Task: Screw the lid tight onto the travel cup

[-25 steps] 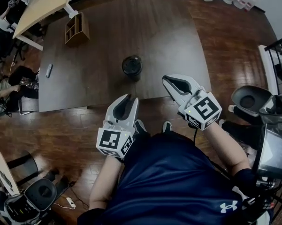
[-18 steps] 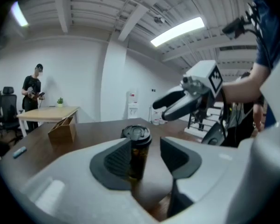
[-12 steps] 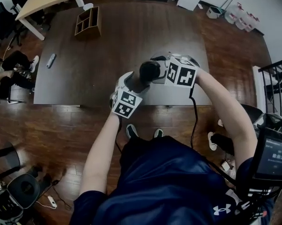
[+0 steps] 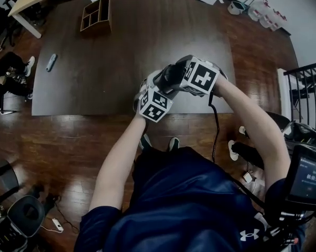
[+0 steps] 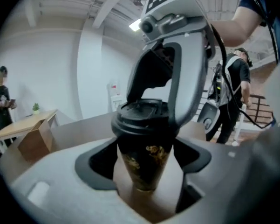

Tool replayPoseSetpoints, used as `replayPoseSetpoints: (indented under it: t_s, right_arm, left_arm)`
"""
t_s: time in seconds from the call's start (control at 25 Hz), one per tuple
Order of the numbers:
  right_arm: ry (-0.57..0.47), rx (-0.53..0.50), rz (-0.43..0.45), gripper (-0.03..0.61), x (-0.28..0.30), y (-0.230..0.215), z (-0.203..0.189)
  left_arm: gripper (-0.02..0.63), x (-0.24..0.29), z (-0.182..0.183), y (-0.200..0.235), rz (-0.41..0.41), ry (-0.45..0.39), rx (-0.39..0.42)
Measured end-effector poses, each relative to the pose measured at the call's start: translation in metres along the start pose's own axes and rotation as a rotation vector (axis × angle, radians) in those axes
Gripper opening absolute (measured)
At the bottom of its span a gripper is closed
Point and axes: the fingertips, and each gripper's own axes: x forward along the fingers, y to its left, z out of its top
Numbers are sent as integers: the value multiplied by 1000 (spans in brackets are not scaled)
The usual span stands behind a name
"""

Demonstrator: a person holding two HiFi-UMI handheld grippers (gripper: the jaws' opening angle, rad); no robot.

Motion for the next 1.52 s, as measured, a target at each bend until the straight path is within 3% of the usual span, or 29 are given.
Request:
replayPoseSetpoints:
  t_s: [0.12, 0.24, 0.32, 0.44, 0.56, 0.68, 0.76, 0.88, 0.96, 1.08, 1.28, 1.36, 1.52]
  right_arm:
    - [14, 209, -92, 356, 1, -3, -3]
    - [35, 263, -116, 354, 1, -2, -3]
    - [31, 190, -79, 354, 1, 2, -3]
    - [3, -44, 27, 333, 0, 7, 2]
    - [32, -245, 114, 333, 2, 10, -1]
    - [70, -282, 133, 333, 3, 7, -2]
    - [79, -182, 95, 333, 2, 6, -1]
    - [62, 130, -26, 333, 0, 5, -4]
    - [54, 241, -85, 333, 0, 8, -5]
    - [46, 126, -74, 333, -2, 17, 3]
    - [11, -257, 108, 333, 2, 22, 7]
    - [14, -297, 153, 333, 0, 21, 7]
    - [-2, -203, 137, 333, -2, 21, 11]
  left_arm:
    - [379, -4, 2, -1, 82, -50, -123]
    - [382, -8, 4, -4, 105, -66, -176]
    - [387, -14, 2, -8, 23, -65, -140]
    - [397, -14, -11, -5, -111, -14, 29]
    - [404, 0, -17, -4, -212, 28, 130]
    - [390, 6, -10, -7, -244, 10, 149]
    - [382, 4, -8, -7, -194, -19, 112]
    - [379, -3, -6, -8, -41, -63, 15]
    - [381, -8, -4, -9, 52, -85, -67]
    - [385, -19, -5, -12, 44, -100, -125]
    - [385, -19, -12, -9, -156, -34, 135]
    - [387, -16, -10, -8, -197, -13, 180]
    - [382, -19, -5, -7, -157, -31, 68]
